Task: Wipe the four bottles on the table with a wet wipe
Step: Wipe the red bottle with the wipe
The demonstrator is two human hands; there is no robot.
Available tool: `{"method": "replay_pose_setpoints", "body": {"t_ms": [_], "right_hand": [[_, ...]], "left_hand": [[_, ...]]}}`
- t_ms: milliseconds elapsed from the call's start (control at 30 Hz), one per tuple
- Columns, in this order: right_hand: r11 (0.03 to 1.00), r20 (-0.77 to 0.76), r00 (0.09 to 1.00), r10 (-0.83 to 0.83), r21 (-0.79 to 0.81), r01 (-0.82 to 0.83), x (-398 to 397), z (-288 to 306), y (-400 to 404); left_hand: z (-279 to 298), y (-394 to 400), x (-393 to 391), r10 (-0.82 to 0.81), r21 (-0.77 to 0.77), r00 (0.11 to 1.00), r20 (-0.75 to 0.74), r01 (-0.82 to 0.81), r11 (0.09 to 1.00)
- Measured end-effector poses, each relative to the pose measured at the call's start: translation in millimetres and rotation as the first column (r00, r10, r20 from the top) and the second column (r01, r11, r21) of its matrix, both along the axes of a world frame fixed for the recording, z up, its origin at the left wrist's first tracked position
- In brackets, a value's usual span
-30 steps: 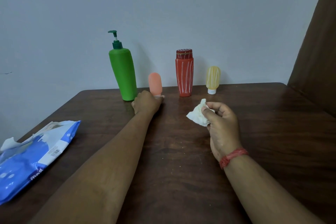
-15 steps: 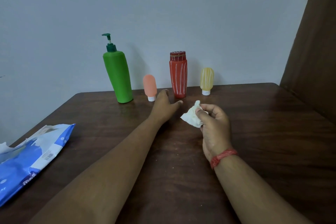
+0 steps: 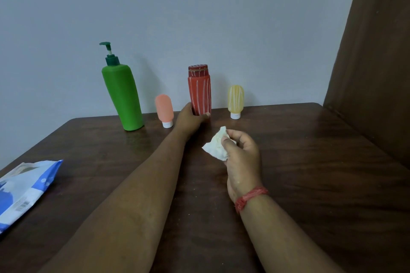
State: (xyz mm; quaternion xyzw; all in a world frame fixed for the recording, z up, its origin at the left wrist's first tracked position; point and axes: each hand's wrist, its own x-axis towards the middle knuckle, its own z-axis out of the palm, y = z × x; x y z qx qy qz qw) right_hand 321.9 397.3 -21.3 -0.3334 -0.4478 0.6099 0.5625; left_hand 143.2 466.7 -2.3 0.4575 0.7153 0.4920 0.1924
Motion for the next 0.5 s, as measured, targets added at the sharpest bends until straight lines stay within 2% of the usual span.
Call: {"method": "replay_pose_setpoints", "body": {"t_ms": [100, 267, 333, 500], "right_hand": [[1.0, -0.01, 1.0, 0.019, -0.02, -0.019, -0.9, 0.6, -0.4], [0.991, -0.121, 0.992, 0.033, -0.126, -0.048, -1.2, 6.3, 0.4], [0.989, -0.15, 0.986, 0.068, -0.117, -0.086, -0.3, 10.1, -4.3], [0.994, 0.019, 0.995, 0.098, -0.05, -0.097, 4.4, 16.1, -16.7]], "left_hand": [[-0.8, -8.9, 1.2, -0.023, -0.013, 0.999, 0.036, 0.023, 1.0], [-5.3, -49.3, 6.9, -0.059, 0.02, 0.992, 0.115, 0.057, 0.998], [-7.3, -74.0, 10.3, -0.081, 0.037, 0.987, 0.137, 0.077, 0.996], [-8.7, -142.2, 18.0, -0.114, 0.085, 0.964, 0.239, 0.096, 0.992]]}}
